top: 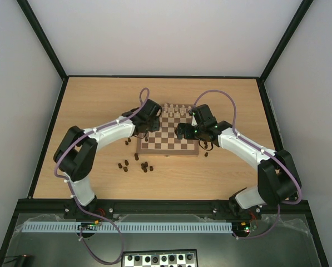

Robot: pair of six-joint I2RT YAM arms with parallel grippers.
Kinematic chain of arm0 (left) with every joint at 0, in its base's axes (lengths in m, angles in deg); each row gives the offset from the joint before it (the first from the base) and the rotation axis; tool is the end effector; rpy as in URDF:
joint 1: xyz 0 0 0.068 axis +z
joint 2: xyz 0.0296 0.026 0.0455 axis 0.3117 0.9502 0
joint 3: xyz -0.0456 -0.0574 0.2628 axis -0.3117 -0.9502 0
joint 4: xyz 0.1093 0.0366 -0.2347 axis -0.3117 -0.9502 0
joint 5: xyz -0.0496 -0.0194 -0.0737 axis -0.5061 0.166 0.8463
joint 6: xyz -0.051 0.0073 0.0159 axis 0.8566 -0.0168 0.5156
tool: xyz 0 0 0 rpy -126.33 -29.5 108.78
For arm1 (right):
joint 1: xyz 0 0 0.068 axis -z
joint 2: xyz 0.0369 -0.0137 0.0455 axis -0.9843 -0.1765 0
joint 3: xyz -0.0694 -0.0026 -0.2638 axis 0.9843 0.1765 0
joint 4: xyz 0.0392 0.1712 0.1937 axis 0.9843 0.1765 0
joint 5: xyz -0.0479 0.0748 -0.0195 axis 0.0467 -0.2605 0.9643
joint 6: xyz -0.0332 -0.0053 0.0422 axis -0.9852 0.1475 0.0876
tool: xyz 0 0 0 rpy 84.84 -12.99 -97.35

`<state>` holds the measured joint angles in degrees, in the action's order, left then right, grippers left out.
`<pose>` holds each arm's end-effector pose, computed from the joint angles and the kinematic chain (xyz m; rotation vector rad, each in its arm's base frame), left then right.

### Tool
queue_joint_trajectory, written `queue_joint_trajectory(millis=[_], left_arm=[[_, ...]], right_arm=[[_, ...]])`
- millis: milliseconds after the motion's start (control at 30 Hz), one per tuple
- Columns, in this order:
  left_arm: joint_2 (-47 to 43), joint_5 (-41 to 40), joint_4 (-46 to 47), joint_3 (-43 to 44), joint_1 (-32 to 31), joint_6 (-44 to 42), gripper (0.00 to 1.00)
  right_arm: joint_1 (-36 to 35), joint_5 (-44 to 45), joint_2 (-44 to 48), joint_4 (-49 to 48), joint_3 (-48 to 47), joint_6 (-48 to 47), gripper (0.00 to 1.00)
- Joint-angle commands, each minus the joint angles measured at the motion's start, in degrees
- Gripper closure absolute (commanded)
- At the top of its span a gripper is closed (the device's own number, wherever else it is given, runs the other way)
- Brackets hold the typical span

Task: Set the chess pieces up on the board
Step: Move the chess piece to the chessboard.

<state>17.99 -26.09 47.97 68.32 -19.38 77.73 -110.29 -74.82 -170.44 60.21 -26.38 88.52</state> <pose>0.3116 -0.2303 0.2098 0.0315 2.4349 -0.3080 0.2699 0.1617 0.2434 -0.1287 2.3290 0.5938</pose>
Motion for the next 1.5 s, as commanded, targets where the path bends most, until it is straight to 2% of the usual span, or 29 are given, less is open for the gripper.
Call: queue_joint_trajectory(millis=[0, 400, 500, 567, 867, 1067, 1467], left_arm=[[1.8, 0.9, -0.1, -0.4, 0.3, -0.2, 0.74], [4.3, 1.2, -0.5, -1.2, 0.3, 0.5, 0.73], [4.3, 1.2, -0.4, -1.2, 0.3, 0.5, 0.75], [4.5, 1.3, -0.5, -1.2, 0.3, 0.5, 0.80], [5.2, 0.9, -0.9, -1.3, 0.3, 0.5, 0.83], [6.0, 0.6, -1.6, -0.7, 0.3, 0.3, 0.90], [0.5, 0.0, -6.0, -2.5, -1.5, 0.0, 0.91]], right_arm=[[-0.5, -0.9, 0.4, 0.4, 0.8, -0.2, 0.03], [-0.5, -0.7, 0.1, 0.3, 0.9, -0.1, 0.03], [-0.6, -1.0, 0.0, 0.2, 1.0, -0.1, 0.03], [-0.6, -1.0, 0.0, 0.2, 0.9, -0.2, 0.03], [-0.6, -0.9, 0.2, 0.1, 1.0, -0.2, 0.03], [-0.6, -1.0, 0.2, 0.1, 1.0, -0.1, 0.03], [-0.7, -1.0, 0.5, 0.2, 1.0, -0.1, 0.03]])
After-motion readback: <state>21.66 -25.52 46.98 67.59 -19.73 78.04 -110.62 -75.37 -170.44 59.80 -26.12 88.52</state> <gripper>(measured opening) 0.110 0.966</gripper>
